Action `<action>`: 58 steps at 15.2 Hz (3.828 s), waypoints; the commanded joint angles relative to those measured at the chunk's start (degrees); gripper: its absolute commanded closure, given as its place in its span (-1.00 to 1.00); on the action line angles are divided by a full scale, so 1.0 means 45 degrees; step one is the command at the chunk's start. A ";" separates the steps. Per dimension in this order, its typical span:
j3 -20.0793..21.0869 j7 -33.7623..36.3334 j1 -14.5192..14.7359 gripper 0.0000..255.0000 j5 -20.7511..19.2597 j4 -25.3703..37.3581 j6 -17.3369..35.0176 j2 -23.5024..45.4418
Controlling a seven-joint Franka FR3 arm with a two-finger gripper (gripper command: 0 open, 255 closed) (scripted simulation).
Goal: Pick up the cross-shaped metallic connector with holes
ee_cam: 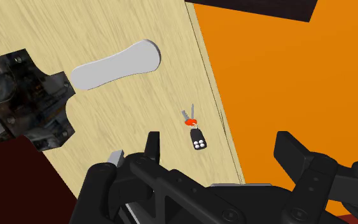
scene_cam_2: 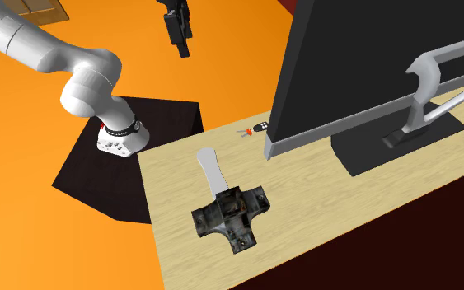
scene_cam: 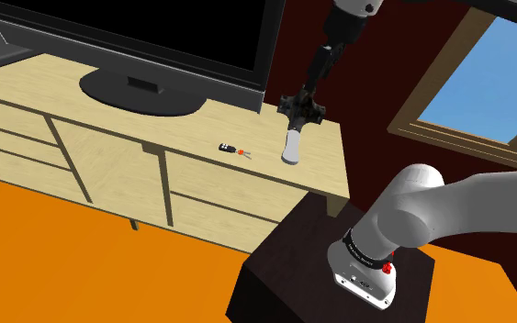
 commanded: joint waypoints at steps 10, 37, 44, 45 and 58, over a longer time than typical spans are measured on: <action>-0.2726 -0.3118 -0.0454 -1.00 -0.1087 -0.1042 0.1746 0.0850; -0.9417 -1.3211 -0.0665 -1.00 0.1891 0.2646 0.6085 1.0692; -0.9396 -1.3485 -0.0718 1.00 0.2240 0.2229 0.6799 1.1102; -0.9396 -1.3479 -0.0716 1.00 0.2234 0.2225 0.6797 1.1094; -0.9419 -1.3188 -0.0660 1.00 0.1863 0.2688 0.6018 1.0658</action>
